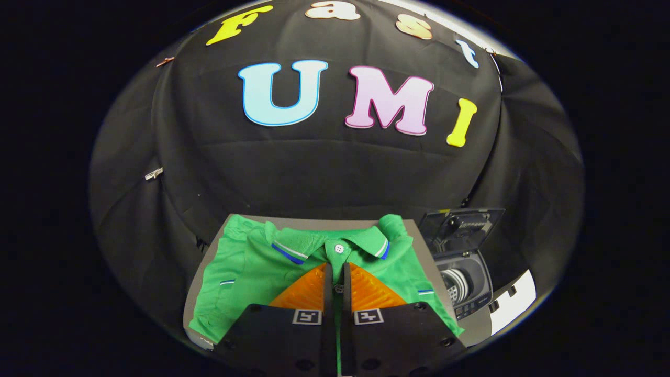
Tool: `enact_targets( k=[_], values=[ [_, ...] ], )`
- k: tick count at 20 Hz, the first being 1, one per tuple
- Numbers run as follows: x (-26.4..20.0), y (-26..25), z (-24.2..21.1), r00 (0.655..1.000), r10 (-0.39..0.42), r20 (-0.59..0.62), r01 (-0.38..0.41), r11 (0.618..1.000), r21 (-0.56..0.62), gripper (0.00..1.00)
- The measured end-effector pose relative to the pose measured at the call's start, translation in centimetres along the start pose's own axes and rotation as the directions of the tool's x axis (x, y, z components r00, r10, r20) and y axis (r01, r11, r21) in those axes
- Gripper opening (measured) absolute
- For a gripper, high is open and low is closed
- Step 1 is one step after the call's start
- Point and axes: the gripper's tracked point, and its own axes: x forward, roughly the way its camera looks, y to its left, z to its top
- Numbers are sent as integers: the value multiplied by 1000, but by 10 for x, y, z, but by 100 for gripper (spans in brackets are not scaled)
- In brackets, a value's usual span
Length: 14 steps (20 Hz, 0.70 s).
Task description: Put the clothes into the washing machine and then close the washing machine lid.
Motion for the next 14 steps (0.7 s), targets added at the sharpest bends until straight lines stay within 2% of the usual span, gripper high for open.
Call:
enact_targets(
  k=[14],
  values=[
    [-28,-38,22,983,-84,164,79,996,42,8]
  ],
)
